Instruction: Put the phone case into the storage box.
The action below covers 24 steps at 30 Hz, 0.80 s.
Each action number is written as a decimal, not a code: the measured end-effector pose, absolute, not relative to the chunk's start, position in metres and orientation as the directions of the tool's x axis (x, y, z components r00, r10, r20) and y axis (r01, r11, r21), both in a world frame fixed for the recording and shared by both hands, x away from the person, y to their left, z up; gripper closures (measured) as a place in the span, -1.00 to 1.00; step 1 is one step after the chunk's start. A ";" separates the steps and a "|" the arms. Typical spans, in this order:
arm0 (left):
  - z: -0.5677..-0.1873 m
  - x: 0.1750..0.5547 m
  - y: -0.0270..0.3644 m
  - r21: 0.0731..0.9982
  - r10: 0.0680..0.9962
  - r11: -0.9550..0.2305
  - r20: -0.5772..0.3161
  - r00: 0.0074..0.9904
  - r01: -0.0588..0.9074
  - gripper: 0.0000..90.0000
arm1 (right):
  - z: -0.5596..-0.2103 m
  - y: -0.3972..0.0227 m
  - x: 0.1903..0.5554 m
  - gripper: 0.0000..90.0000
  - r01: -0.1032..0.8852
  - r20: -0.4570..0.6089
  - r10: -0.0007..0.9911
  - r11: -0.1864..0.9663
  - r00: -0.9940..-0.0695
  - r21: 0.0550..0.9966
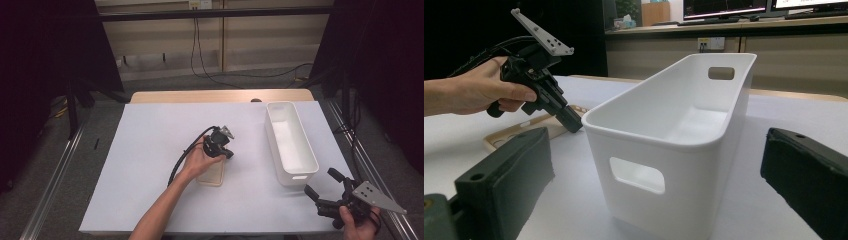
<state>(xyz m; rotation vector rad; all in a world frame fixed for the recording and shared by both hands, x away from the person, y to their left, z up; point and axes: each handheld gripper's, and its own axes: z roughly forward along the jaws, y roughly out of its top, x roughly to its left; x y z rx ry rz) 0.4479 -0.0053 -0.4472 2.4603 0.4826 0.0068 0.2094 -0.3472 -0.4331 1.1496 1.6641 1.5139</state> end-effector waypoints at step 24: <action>-0.447 0.457 0.031 0.579 0.415 -0.722 -0.077 0.907 0.379 1.00 | -0.433 -0.347 0.209 -1.00 0.198 0.113 0.890 -0.027 -0.441 0.980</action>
